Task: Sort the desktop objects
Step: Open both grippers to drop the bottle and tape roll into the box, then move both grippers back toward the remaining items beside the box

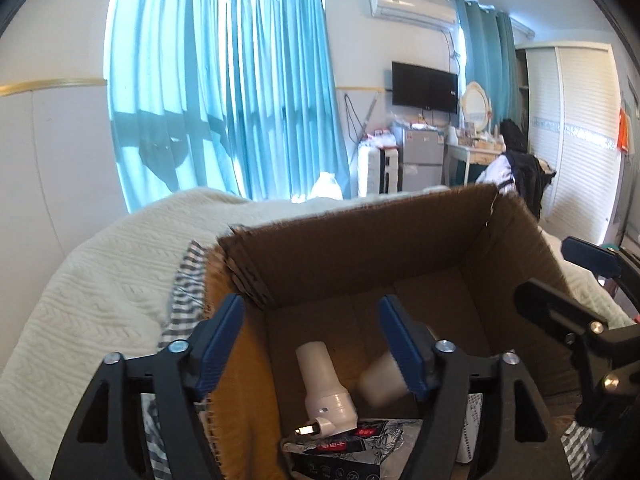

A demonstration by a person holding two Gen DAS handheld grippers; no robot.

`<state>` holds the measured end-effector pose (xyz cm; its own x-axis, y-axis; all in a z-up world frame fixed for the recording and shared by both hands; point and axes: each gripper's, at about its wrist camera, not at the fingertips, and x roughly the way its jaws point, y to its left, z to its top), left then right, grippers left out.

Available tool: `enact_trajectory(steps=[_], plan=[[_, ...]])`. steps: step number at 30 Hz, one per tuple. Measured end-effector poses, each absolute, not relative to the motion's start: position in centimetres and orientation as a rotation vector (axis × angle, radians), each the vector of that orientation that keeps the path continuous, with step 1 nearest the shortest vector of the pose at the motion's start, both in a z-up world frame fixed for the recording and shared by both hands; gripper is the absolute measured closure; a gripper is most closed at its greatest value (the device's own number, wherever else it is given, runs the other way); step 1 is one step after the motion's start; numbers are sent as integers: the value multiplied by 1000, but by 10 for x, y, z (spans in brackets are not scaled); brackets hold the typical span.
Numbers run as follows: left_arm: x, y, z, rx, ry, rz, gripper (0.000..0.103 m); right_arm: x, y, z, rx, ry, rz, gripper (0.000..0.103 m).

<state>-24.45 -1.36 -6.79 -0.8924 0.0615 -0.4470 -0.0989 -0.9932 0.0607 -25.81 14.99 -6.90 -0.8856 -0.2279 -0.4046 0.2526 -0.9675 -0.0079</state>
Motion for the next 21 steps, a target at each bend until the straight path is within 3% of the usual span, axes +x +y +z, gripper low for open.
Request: enact_trajectory(steps=[6, 21], plan=[[-225, -21, -41, -591, 108, 3038, 0, -235, 155, -42, 511, 65, -2863, 3], [-174, -33, -5, -443, 67, 3129, 0, -176, 160, -8, 351, 123, -2945, 0]])
